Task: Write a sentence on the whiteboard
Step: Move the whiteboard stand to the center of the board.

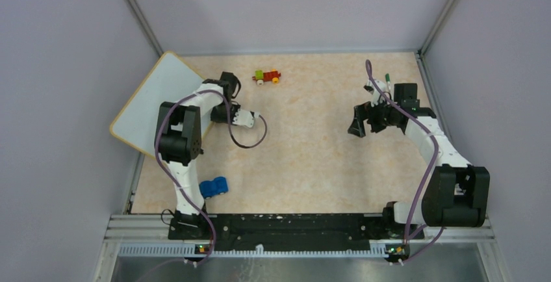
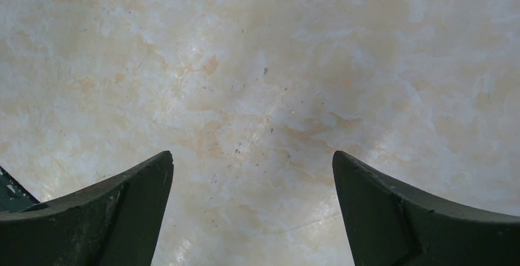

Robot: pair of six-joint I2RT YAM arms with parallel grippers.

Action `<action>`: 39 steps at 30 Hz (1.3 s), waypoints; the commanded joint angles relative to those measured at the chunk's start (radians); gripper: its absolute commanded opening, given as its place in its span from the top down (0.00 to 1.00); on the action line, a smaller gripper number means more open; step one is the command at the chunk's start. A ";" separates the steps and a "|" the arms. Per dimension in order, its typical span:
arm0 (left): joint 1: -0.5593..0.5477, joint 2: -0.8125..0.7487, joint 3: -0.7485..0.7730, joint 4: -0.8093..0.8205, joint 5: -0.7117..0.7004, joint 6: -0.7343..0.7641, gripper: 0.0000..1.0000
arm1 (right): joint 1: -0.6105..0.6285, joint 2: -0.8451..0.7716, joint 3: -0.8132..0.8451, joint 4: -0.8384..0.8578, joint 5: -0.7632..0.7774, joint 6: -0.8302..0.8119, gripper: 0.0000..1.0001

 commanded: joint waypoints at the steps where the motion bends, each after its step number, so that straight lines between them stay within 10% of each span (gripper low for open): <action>1: -0.083 0.016 0.087 -0.027 0.038 -0.013 0.94 | 0.002 -0.004 0.052 0.004 0.010 -0.014 0.03; 39: -0.818 0.234 0.332 -0.204 -0.024 -0.299 1.00 | -0.128 -0.105 0.073 -0.001 0.004 0.036 0.02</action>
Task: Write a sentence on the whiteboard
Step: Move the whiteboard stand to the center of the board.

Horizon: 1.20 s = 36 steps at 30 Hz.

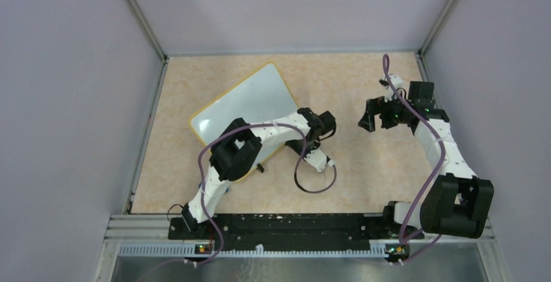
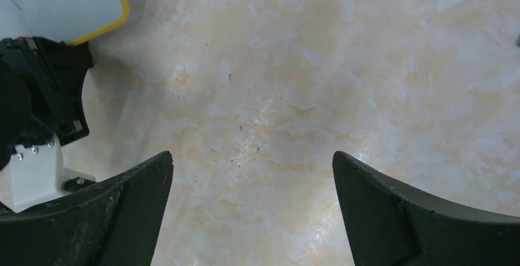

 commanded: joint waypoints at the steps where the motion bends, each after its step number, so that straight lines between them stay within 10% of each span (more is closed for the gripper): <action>1: -0.072 0.022 0.024 0.019 0.031 -0.047 1.00 | -0.020 -0.045 0.053 0.015 -0.006 0.014 0.02; 36: -0.257 0.254 0.455 0.004 0.058 0.036 1.00 | -0.041 -0.052 0.061 -0.001 0.005 -0.002 0.01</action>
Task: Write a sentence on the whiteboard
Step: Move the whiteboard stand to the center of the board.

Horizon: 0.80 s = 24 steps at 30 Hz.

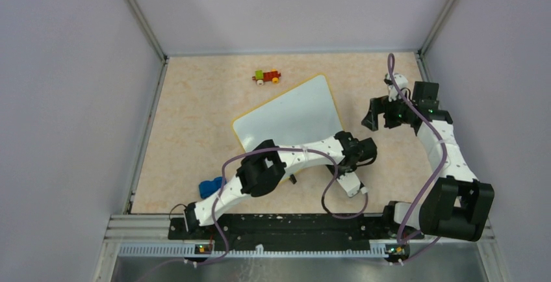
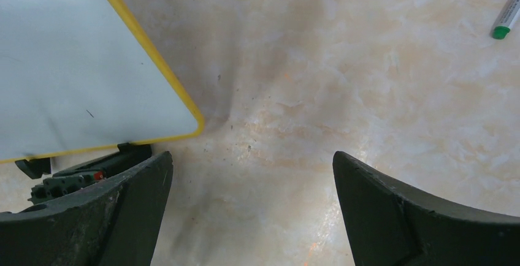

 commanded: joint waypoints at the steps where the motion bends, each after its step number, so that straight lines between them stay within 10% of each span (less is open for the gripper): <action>1: -0.025 0.045 0.102 0.084 0.080 0.043 1.00 | -0.015 -0.037 0.059 0.000 -0.002 -0.010 0.01; 8: -0.033 0.046 0.104 0.117 0.058 0.048 0.93 | -0.021 -0.038 0.060 0.002 0.000 -0.009 0.01; 24: -0.035 -0.189 -0.094 0.123 0.145 -0.008 0.12 | -0.040 -0.065 0.068 0.046 -0.040 0.027 0.01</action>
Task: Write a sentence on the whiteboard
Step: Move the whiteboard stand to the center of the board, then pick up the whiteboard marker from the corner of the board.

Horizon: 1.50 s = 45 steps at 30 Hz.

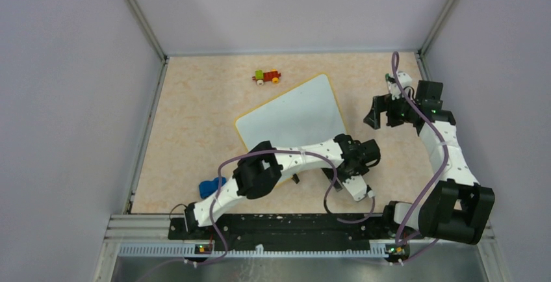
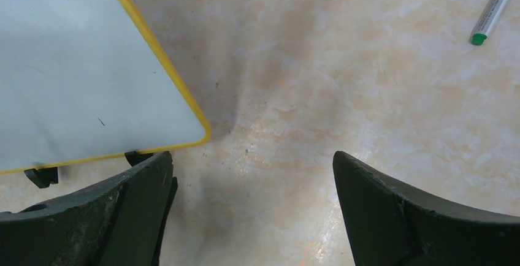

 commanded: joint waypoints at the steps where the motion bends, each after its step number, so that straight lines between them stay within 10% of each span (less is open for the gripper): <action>1: -0.005 -0.169 -0.094 0.019 0.060 -0.013 0.11 | -0.020 -0.048 0.058 0.054 -0.040 0.024 0.01; 17: 0.124 -0.505 -0.158 -0.020 0.348 -0.187 0.01 | -0.134 0.083 0.237 0.081 -0.168 0.110 0.01; 26: 0.438 -0.626 -0.110 0.196 0.569 -0.670 0.01 | -0.133 0.248 0.337 0.037 0.041 0.081 0.03; 33: 0.572 -0.783 -0.267 0.520 0.374 -1.095 0.01 | -0.122 0.364 0.378 0.060 0.258 0.024 0.02; 45: 0.808 -0.860 -0.277 0.542 0.432 -1.401 0.01 | -0.059 0.711 0.677 0.009 0.402 -0.008 0.32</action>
